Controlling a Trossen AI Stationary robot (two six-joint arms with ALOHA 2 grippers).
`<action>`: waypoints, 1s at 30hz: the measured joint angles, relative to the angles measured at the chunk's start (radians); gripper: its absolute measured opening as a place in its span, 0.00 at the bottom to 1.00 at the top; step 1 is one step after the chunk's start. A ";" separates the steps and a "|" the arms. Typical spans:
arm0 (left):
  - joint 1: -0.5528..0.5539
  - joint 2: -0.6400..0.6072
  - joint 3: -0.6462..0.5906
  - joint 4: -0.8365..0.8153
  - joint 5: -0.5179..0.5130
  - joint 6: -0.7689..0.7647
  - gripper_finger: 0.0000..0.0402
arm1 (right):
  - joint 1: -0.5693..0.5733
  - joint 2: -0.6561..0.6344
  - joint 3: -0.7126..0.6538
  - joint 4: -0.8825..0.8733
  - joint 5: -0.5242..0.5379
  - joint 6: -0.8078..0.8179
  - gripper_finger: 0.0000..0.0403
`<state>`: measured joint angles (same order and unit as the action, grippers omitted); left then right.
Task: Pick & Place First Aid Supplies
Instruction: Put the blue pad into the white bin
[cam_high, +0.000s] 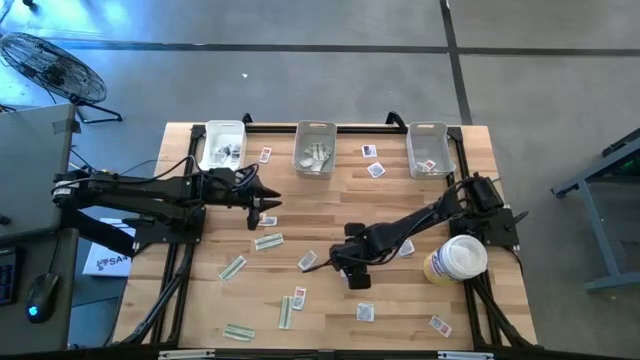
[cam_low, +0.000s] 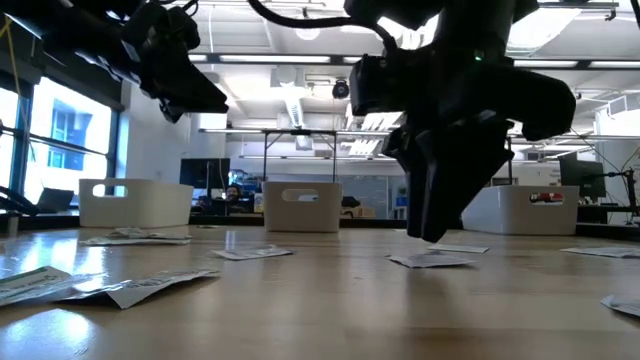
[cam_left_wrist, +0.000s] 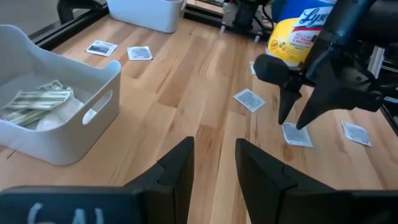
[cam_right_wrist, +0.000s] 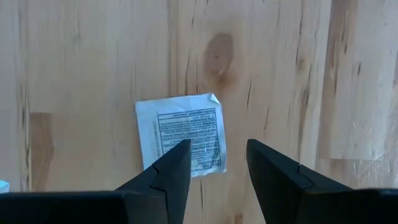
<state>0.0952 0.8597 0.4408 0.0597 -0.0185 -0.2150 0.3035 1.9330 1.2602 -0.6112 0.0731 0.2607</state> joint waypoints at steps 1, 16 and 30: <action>0.000 0.000 0.000 0.000 0.000 0.000 0.29 | 0.000 0.004 0.000 0.000 -0.001 -0.001 0.37; 0.002 0.000 0.000 -0.004 -0.005 -0.003 0.29 | -0.004 0.059 0.005 -0.006 -0.005 -0.008 0.26; 0.002 0.175 0.001 0.202 0.047 -0.050 0.29 | -0.024 0.053 0.002 -0.010 -0.022 0.029 0.13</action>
<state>0.0971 1.0351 0.4416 0.2619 0.0280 -0.2647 0.2794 1.9856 1.2620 -0.6210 0.0511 0.2900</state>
